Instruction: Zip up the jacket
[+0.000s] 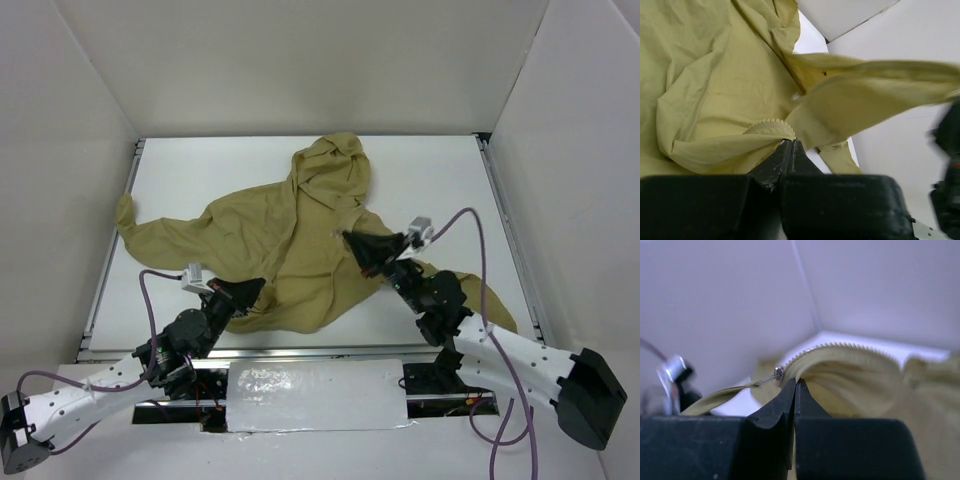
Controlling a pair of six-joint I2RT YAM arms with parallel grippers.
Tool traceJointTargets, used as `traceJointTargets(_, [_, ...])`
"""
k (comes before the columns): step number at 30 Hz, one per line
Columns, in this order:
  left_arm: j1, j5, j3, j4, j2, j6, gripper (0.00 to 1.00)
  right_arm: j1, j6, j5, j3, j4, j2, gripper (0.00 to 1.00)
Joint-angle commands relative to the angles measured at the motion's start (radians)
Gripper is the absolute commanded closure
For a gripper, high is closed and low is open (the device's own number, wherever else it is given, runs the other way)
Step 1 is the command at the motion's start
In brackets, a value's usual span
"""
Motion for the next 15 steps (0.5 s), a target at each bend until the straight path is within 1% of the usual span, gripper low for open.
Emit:
traceJointTargets(1, [0.003, 0.006, -0.013, 0.077, 0.005, 0.053, 1.00, 0.000, -0.053, -0.178, -0.142, 0.248, 0.030, 1.00])
traceJointTargets(2, [0.003, 0.007, -0.001, 0.074, 0.011, 0.055, 1.00, 0.000, -0.105, -0.192, -0.105, 0.050, 0.024, 1.00])
traceJointTargets(3, [0.003, 0.007, 0.006, 0.059, 0.019, 0.060, 1.00, 0.001, -0.123, -0.186, -0.067, -0.017, 0.051, 1.00])
traceJointTargets(4, [0.005, 0.006, 0.010, 0.054, 0.022, 0.064, 1.00, 0.001, -0.142, -0.118, -0.003, -0.063, 0.080, 1.00])
traceJointTargets(5, [0.003, 0.003, 0.018, 0.050, 0.024, 0.064, 1.00, 0.000, -0.151, -0.059, 0.027, -0.147, 0.111, 1.00])
traceJointTargets(6, [0.003, 0.000, 0.019, 0.041, 0.025, 0.064, 1.00, 0.000, -0.148, -0.021, 0.053, -0.163, 0.156, 1.00])
traceJointTargets(7, [0.003, 0.003, 0.021, 0.042, 0.022, 0.070, 1.00, 0.001, -0.145, -0.004, 0.056, -0.154, 0.161, 1.00])
traceJointTargets(8, [0.003, 0.007, 0.023, 0.045, 0.021, 0.076, 1.00, 0.001, -0.157, -0.046, 0.037, -0.057, 0.154, 1.00])
traceJointTargets(10, [0.005, 0.019, 0.027, 0.062, 0.013, 0.099, 1.00, -0.008, -0.130, -0.104, -0.023, 0.056, 0.115, 1.00])
traceJointTargets(11, [0.003, 0.036, 0.030, 0.071, 0.011, 0.109, 1.00, -0.012, -0.122, -0.170, -0.023, 0.071, 0.107, 1.00])
traceJointTargets(13, [0.005, 0.062, 0.030, 0.120, 0.007, 0.148, 1.00, -0.015, -0.117, -0.233, -0.026, 0.058, 0.089, 1.00])
traceJointTargets(14, [0.003, 0.099, 0.029, 0.145, 0.005, 0.164, 1.00, -0.015, -0.102, -0.296, -0.040, 0.096, 0.084, 1.00])
traceJointTargets(15, [0.005, 0.116, 0.027, 0.171, 0.007, 0.190, 1.00, -0.017, -0.091, -0.321, -0.062, 0.134, 0.078, 1.00])
